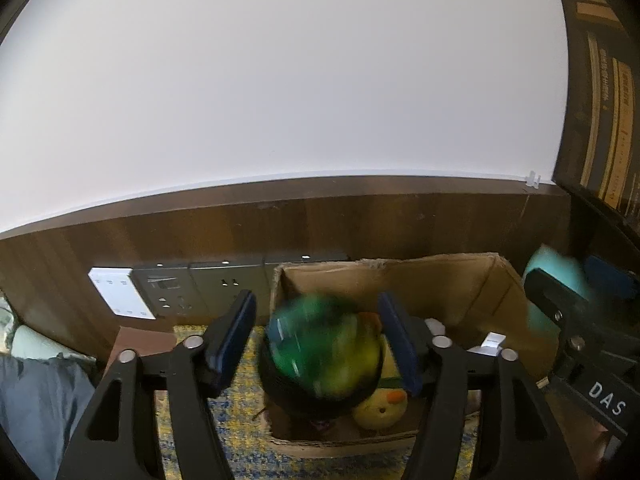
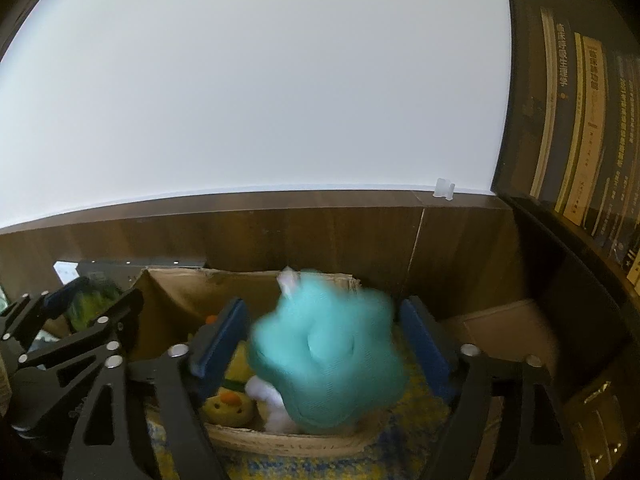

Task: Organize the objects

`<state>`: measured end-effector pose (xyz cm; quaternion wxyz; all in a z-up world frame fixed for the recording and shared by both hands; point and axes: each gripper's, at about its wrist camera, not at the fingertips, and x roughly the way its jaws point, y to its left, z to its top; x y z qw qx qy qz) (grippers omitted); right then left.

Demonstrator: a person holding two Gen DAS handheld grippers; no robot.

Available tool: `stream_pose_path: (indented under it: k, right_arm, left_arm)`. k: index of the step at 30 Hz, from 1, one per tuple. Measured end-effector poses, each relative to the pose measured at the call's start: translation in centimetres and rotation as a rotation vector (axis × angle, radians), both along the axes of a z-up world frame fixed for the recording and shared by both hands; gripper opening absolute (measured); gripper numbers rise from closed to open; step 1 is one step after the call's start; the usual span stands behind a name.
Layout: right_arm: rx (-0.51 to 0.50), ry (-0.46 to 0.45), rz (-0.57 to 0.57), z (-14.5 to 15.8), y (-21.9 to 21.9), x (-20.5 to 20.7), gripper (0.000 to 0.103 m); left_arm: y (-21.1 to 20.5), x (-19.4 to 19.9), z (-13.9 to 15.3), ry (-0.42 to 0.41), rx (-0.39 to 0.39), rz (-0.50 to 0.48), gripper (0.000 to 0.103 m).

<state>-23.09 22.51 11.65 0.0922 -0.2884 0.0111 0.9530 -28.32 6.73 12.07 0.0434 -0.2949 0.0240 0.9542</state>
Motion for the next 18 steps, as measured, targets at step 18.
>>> stream_pose_path:
  k: [18]
  right_arm:
    - [-0.007, -0.011, -0.030, 0.4, 0.6, 1.0, 0.102]
  left_arm:
    - [-0.9, 2.0, 1.2, 0.049, -0.051, 0.076, 0.100]
